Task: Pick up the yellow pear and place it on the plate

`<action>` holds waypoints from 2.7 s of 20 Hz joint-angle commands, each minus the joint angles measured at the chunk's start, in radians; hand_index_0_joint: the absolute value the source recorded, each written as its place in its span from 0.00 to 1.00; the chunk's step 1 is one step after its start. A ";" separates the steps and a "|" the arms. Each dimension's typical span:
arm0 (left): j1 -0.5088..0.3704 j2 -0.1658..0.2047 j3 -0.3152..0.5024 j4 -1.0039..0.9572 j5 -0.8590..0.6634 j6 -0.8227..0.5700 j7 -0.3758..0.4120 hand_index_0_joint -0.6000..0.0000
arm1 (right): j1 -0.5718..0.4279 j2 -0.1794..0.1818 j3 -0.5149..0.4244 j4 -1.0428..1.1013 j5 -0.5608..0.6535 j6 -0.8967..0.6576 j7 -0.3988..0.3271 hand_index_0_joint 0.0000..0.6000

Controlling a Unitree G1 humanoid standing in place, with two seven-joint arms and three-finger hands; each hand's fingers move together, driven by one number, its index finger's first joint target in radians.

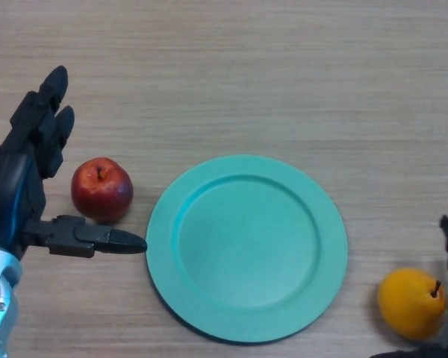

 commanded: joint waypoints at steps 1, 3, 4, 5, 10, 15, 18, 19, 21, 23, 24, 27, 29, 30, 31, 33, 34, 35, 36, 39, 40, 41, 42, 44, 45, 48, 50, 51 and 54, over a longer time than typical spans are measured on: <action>-0.023 0.039 0.059 -0.066 -0.011 -0.114 0.010 1.00 | -0.014 -0.042 -0.034 -0.013 -0.038 -0.143 -0.075 0.00; -0.020 0.041 0.066 -0.070 -0.013 -0.106 0.004 1.00 | -0.023 -0.050 -0.032 0.014 -0.106 -0.134 -0.120 0.25; -0.019 0.042 0.067 -0.072 -0.015 -0.100 0.003 1.00 | -0.023 -0.054 -0.032 0.019 -0.131 -0.130 -0.133 0.42; -0.015 0.041 0.071 -0.077 -0.017 -0.094 0.001 1.00 | -0.028 -0.067 -0.031 0.037 -0.213 -0.118 -0.167 0.66; -0.003 0.040 0.087 -0.092 -0.021 -0.088 -0.001 1.00 | -0.019 -0.117 -0.024 0.052 -0.463 -0.045 -0.218 1.00; 0.012 0.033 0.086 -0.093 -0.011 -0.113 0.003 1.00 | 0.003 -0.081 -0.027 -0.095 -0.322 0.061 -0.112 1.00; 0.010 0.034 0.092 -0.092 -0.021 -0.116 0.010 1.00 | -0.024 -0.052 -0.008 -0.265 -0.207 0.200 -0.043 1.00; 0.007 0.036 0.091 -0.091 -0.020 -0.114 0.012 1.00 | -0.036 -0.043 0.004 -0.321 -0.148 0.254 -0.017 1.00; 0.006 0.037 0.091 -0.092 -0.022 -0.107 0.008 1.00 | -0.081 -0.039 0.047 -0.383 -0.120 0.329 0.000 1.00; 0.002 0.038 0.094 -0.088 -0.026 -0.122 0.013 1.00 | -0.130 -0.027 0.096 -0.430 -0.059 0.417 0.006 1.00; 0.004 0.038 0.096 -0.086 -0.030 -0.126 0.011 1.00 | -0.155 -0.024 0.122 -0.422 -0.052 0.409 -0.004 1.00; 0.015 0.035 0.102 -0.086 -0.040 -0.136 0.004 1.00 | -0.241 -0.019 0.226 -0.332 -0.040 0.343 -0.064 1.00; 0.017 0.040 0.112 -0.090 -0.046 -0.129 0.000 1.00 | -0.297 -0.018 0.294 -0.269 -0.048 0.300 -0.120 1.00; 0.018 0.041 0.117 -0.092 -0.049 -0.123 -0.004 1.00 | -0.316 -0.018 0.321 -0.238 -0.038 0.275 -0.145 1.00; 0.022 0.043 0.125 -0.101 -0.056 -0.100 -0.012 1.00 | -0.334 -0.018 0.355 -0.214 0.001 0.275 -0.167 1.00; 0.025 0.043 0.135 -0.110 -0.061 -0.086 -0.017 1.00 | -0.383 -0.018 0.405 -0.106 -0.048 0.218 -0.244 1.00; 0.027 0.046 0.142 -0.113 -0.063 -0.075 -0.022 1.00 | -0.418 -0.018 0.416 -0.041 -0.099 0.209 -0.307 1.00; 0.026 0.045 0.143 -0.104 -0.060 -0.079 -0.022 1.00 | -0.439 -0.018 0.426 0.011 -0.120 0.223 -0.347 1.00; 0.032 0.048 0.150 -0.111 -0.068 -0.059 -0.031 1.00 | -0.450 -0.018 0.432 0.032 -0.066 0.247 -0.367 1.00; 0.037 0.048 0.164 -0.126 -0.063 -0.045 -0.037 1.00 | -0.471 -0.018 0.439 0.090 -0.117 0.244 -0.380 1.00; 0.041 0.042 0.162 -0.120 -0.055 -0.069 -0.032 1.00 | -0.472 -0.018 0.439 0.091 -0.110 0.232 -0.382 1.00; 0.046 0.040 0.164 -0.117 -0.052 -0.088 -0.028 1.00 | -0.468 -0.018 0.434 0.069 -0.112 0.243 -0.364 1.00; 0.045 0.040 0.164 -0.117 -0.052 -0.089 -0.027 1.00 | -0.467 -0.018 0.434 0.065 -0.111 0.244 -0.361 0.83; 0.043 0.042 0.167 -0.117 -0.055 -0.093 -0.024 1.00 | -0.462 -0.018 0.431 0.043 -0.087 0.246 -0.345 0.41; 0.043 0.043 0.167 -0.117 -0.052 -0.101 -0.020 1.00 | -0.454 -0.018 0.429 0.008 -0.044 0.254 -0.319 0.17; 0.045 0.040 0.162 -0.124 -0.050 -0.099 -0.017 1.00 | -0.443 -0.018 0.396 -0.105 0.057 0.318 -0.263 0.00; 0.045 0.038 0.157 -0.121 -0.044 -0.107 -0.017 1.00 | -0.435 -0.018 0.352 -0.183 0.087 0.368 -0.231 0.00; 0.043 0.039 0.155 -0.119 -0.043 -0.104 -0.016 1.00 | -0.432 -0.018 0.327 -0.216 0.097 0.381 -0.213 0.00; 0.038 0.044 0.155 -0.117 -0.053 -0.078 -0.020 1.00 | -0.424 -0.018 0.224 -0.320 0.118 0.431 -0.134 0.00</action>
